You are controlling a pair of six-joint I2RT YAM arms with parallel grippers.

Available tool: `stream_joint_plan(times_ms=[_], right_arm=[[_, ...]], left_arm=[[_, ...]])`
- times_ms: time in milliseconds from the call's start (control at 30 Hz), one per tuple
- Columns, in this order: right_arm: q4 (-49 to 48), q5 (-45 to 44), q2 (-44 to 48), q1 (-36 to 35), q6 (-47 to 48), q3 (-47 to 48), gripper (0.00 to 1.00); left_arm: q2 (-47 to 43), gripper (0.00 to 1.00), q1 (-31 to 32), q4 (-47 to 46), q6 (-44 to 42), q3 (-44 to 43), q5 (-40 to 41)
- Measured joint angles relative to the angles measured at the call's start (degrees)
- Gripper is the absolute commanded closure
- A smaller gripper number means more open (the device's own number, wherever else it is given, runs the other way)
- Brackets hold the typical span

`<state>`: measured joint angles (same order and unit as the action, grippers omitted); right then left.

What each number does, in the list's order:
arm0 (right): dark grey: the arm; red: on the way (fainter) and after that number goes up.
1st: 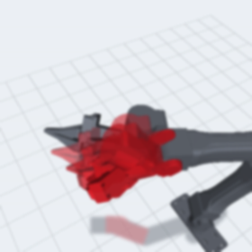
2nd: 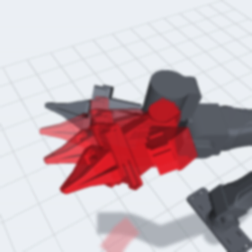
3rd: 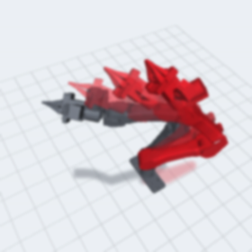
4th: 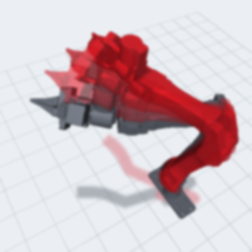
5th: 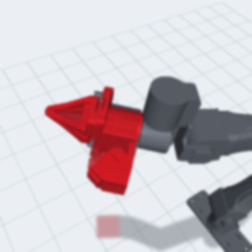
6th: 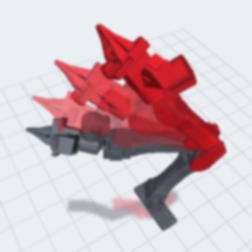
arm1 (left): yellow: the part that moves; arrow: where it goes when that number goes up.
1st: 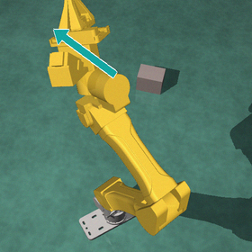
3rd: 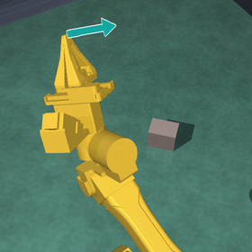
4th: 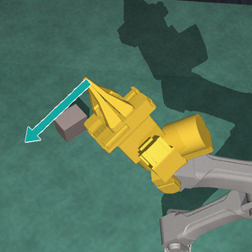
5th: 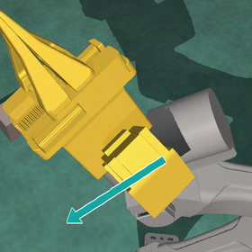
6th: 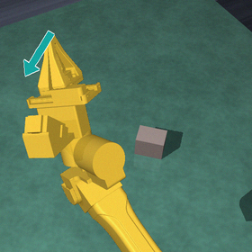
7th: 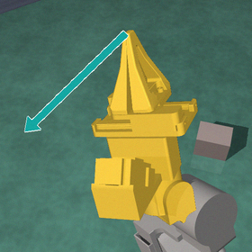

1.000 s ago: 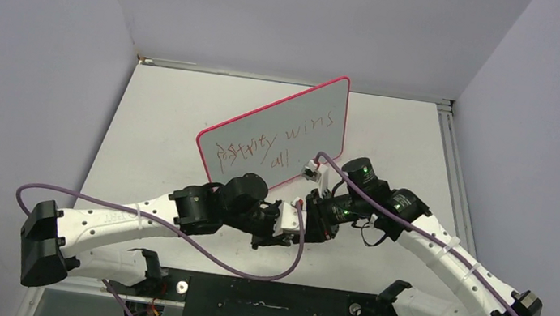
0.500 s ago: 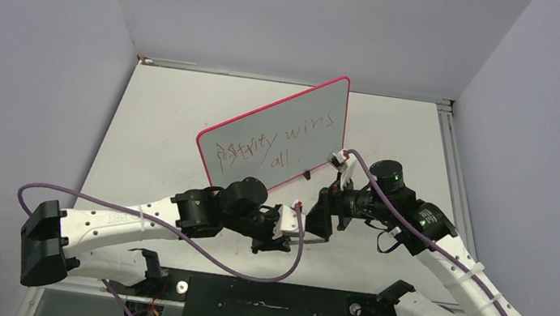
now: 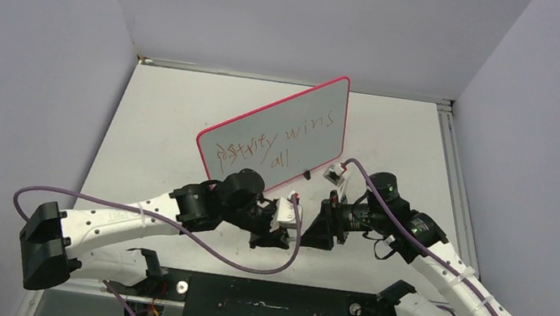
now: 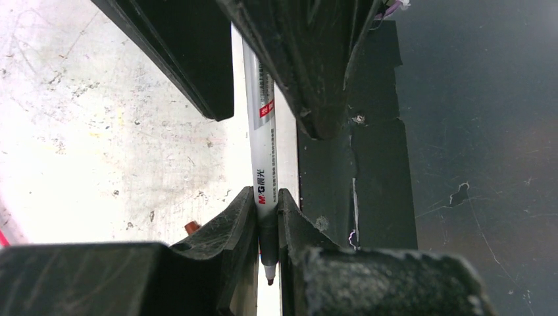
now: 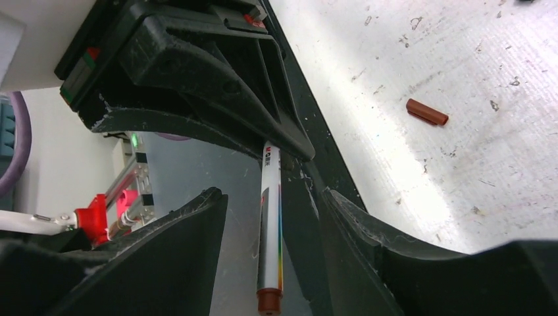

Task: Write a sentence on the whiteboard
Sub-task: Close the whiteboard marker at the center of the board.

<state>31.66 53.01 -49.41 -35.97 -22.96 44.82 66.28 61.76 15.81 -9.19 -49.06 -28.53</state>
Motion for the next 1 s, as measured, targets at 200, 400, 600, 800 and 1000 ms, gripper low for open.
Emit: stream_joint_plan(times_ms=[200, 400, 600, 800, 1000], right_arm=[[-2.43, 0.20, 0.31, -0.02, -2.23, -2.08, 0.62], [-4.20, 0.22, 0.31, 0.00, -3.74, -2.51, 0.65], [-5.03, 0.44, 0.52, -0.02, -4.55, -2.97, 0.65], [-5.07, 0.81, 1.40, -0.02, -5.01, -3.72, 0.66], [-5.20, 1.33, 1.75, -0.02, -5.42, -4.57, 0.68]], left_arm=[[0.90, 1.00, 0.00, 0.04, 0.20, 0.00, -1.49], [1.40, 1.00, 0.00, 0.15, 0.81, 0.00, -1.51], [2.01, 1.00, 0.00, 0.24, 1.20, 0.00, -1.46], [2.21, 1.00, 0.00, 0.26, 1.29, -0.02, -1.14], [2.21, 1.00, -0.04, 0.33, 1.36, -0.04, -1.09]])
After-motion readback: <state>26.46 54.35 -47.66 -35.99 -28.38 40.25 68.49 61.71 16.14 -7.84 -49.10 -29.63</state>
